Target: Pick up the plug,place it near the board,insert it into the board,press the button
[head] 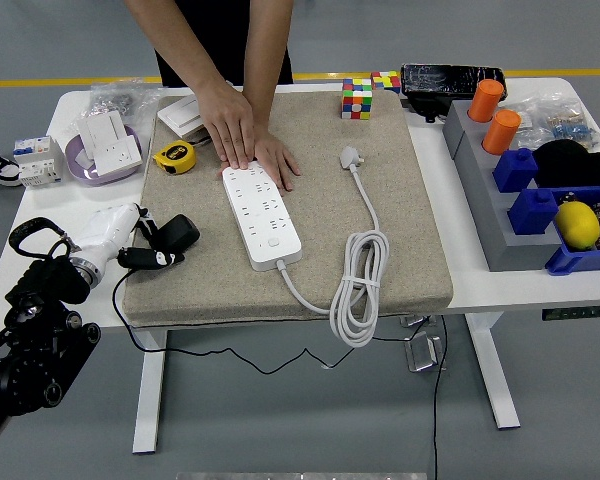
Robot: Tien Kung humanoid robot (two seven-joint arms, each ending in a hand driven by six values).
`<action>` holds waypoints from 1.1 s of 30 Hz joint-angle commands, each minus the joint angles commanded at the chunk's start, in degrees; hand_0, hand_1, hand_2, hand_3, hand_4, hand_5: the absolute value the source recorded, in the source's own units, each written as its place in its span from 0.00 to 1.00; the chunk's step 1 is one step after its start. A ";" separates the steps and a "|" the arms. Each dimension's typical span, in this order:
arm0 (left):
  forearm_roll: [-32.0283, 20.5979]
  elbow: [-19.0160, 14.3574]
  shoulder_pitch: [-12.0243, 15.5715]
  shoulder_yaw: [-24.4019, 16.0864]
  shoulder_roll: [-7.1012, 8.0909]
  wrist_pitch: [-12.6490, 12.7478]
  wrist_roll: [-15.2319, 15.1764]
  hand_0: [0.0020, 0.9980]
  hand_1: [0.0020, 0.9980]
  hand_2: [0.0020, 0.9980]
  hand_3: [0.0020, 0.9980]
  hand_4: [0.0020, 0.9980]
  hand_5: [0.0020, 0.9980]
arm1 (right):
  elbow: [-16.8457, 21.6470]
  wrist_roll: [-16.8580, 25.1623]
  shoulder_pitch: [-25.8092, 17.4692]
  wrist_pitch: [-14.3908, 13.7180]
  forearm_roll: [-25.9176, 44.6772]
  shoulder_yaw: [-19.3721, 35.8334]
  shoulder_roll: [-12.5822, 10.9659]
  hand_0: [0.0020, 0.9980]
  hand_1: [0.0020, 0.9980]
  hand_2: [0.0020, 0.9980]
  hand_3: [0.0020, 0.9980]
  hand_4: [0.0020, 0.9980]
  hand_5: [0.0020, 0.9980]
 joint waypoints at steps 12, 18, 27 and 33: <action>-0.92 -0.98 -0.26 -0.38 0.06 1.62 0.21 0.54 0.56 0.42 0.35 0.68 0.34 | 0.01 0.00 0.10 -0.01 -0.06 0.09 0.07 0.94 0.90 0.85 0.87 1.00 1.00; -2.48 -2.65 -0.30 -0.10 0.30 1.39 0.36 0.54 0.55 0.40 0.35 0.62 0.34 | -0.02 0.01 0.16 -0.04 0.03 0.18 0.08 0.94 0.90 0.85 0.87 1.00 1.00; -4.00 -6.59 -2.45 4.09 2.04 1.64 0.37 0.54 0.55 0.41 0.36 0.59 0.32 | 0.03 0.00 0.21 -0.03 -0.03 0.20 0.09 0.94 0.90 0.85 0.87 1.00 1.00; -4.91 -7.13 -5.83 10.30 3.84 1.88 0.11 0.53 0.55 0.41 0.36 0.58 0.31 | 0.05 -0.01 0.35 -0.04 0.01 -0.04 -0.06 0.94 0.90 0.85 0.87 1.00 1.00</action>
